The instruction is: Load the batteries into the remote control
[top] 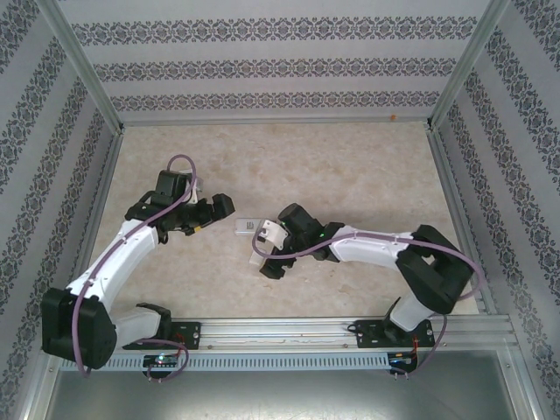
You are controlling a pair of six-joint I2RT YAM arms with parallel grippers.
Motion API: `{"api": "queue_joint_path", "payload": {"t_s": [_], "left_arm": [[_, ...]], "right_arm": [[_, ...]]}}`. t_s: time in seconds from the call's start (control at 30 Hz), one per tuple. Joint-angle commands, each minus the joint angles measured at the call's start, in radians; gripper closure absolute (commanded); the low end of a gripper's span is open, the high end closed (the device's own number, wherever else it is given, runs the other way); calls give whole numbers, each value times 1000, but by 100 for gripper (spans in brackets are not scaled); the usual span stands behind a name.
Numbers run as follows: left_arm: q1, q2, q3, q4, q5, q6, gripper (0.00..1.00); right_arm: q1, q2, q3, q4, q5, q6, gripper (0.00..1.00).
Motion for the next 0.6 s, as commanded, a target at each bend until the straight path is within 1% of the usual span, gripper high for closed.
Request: {"api": "queue_joint_path", "payload": {"t_s": [0.0,0.17,0.4,0.57], "left_arm": [[22,17,35,27,108,81,0],[57,39,37,18,154,97,0],[124,36,34,28,183,85,0],[140,75,48,22,187,86,0]], "right_arm": [[10,51,23,148,-1,-34,2],[2,112,28,195,-39,-14,2],[5,152,13,238,-51,16,2],[8,174,10,219,-98,5,8]]}}
